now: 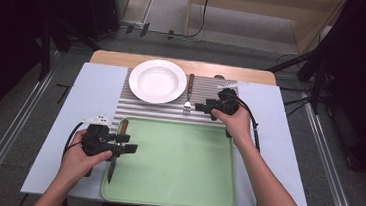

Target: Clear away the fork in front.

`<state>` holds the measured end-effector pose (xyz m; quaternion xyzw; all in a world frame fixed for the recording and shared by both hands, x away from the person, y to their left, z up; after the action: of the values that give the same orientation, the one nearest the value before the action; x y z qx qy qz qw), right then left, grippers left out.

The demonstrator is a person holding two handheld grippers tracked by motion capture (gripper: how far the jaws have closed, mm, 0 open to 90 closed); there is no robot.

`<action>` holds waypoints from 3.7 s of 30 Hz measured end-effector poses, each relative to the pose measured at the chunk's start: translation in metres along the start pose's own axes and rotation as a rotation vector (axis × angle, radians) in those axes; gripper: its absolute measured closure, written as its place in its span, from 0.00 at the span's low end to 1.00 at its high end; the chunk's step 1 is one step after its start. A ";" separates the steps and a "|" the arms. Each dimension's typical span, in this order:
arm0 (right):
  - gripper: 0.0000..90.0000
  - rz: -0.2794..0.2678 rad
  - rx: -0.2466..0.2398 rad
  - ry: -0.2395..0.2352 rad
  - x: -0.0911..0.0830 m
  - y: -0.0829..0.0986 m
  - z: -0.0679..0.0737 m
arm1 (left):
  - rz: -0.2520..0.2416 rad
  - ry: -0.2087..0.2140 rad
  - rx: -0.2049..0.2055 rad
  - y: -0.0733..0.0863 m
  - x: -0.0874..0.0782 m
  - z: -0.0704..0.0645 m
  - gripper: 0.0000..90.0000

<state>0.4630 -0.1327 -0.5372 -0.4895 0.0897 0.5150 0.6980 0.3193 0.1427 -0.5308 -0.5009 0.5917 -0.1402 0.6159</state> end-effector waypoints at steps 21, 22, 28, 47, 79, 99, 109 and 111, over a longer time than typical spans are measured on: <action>0.38 0.016 -0.009 0.082 0.038 -0.026 -0.004 | 0.006 0.002 0.004 0.001 0.000 -0.001 0.41; 0.38 0.013 -0.008 0.080 0.039 -0.028 -0.004 | 0.005 0.003 0.004 0.000 0.000 -0.001 0.41; 0.38 0.001 -0.002 0.108 0.047 -0.040 -0.008 | 0.001 0.002 -0.003 0.001 0.000 0.001 0.41; 0.47 -0.020 0.048 0.221 0.079 -0.058 -0.030 | 0.010 -0.010 -0.012 0.004 0.000 0.006 0.41; 0.78 -0.173 0.055 0.388 0.099 -0.045 -0.018 | 0.024 -0.014 -0.020 0.006 0.003 0.008 0.41; 0.85 -0.165 0.076 0.319 0.095 -0.047 -0.022 | 0.025 -0.020 -0.036 0.008 0.002 0.011 0.41; 0.85 -0.100 0.133 0.269 0.081 -0.048 -0.027 | 0.021 -0.020 -0.045 0.008 0.002 0.012 0.41; 0.85 -0.097 0.148 0.242 0.078 -0.049 -0.024 | 0.019 -0.021 -0.046 0.008 0.002 0.012 0.41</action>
<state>0.5468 -0.1018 -0.5690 -0.4989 0.1870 0.4102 0.7402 0.3267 0.1497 -0.5405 -0.5108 0.5929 -0.1151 0.6117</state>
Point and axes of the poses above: each handheld gripper's, and its own axes: x roughly forward along the jaws, y roughly out of its underside, z roughly to its left, the point moved 9 cm from there along x, roughly forward along the jaws, and after that the axes turned 15 degrees about x, right-handed, at the moved point
